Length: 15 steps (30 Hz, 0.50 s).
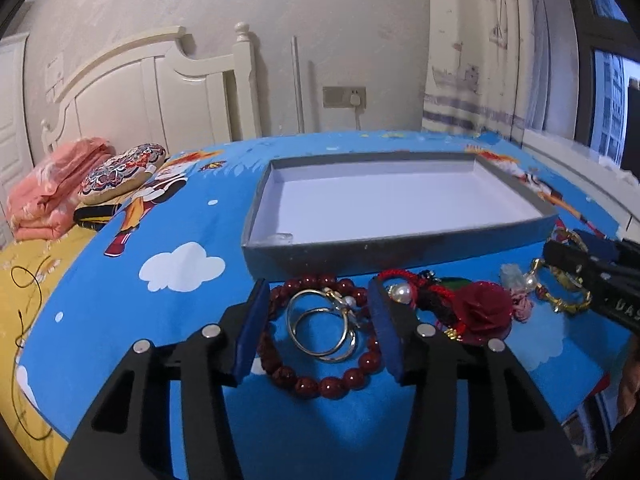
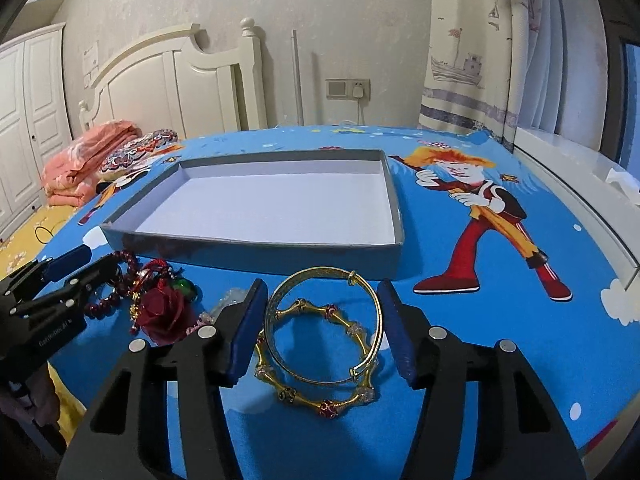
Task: Organize jewelry
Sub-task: 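Grasp the silver hoop rings with the left tool while the right tool grasps the gold bangle, then carry the hoops and bangle into the white tray and open both tools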
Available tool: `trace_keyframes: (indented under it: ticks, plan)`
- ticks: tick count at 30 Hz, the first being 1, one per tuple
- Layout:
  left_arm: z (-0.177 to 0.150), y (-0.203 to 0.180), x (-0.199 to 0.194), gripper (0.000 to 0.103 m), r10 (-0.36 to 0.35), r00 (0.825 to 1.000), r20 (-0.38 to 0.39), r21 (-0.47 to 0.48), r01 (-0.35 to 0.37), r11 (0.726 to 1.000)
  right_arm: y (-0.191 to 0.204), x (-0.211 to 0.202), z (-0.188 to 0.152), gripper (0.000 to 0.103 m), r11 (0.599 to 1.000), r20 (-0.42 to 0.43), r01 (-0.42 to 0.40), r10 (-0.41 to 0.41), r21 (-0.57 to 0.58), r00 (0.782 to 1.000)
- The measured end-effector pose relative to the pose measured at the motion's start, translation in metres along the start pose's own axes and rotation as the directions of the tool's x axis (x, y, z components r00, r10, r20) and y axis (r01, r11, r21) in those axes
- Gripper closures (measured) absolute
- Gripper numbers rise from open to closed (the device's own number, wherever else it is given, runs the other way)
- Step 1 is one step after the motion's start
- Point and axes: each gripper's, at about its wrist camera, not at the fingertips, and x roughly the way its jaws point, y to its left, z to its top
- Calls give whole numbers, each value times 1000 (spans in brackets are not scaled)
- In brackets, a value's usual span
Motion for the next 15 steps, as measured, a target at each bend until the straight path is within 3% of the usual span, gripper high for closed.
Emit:
trace_keyframes:
  ticks: [4,7,15]
  plan:
    - [-1,6,8,54,-33,999,-30,-45,32,998,0,0,0,49,1000,-2,-6,6,5,1000]
    - [-2,2,7,65,-49,998,-26,-41,48,998,1,0,0,49,1000,-1,-8,8,2,1000]
    - [-2,10,-11,66,-16,1000,25,-51,17,999,5,-11,0,49,1000,23,-11,12,-6,1000]
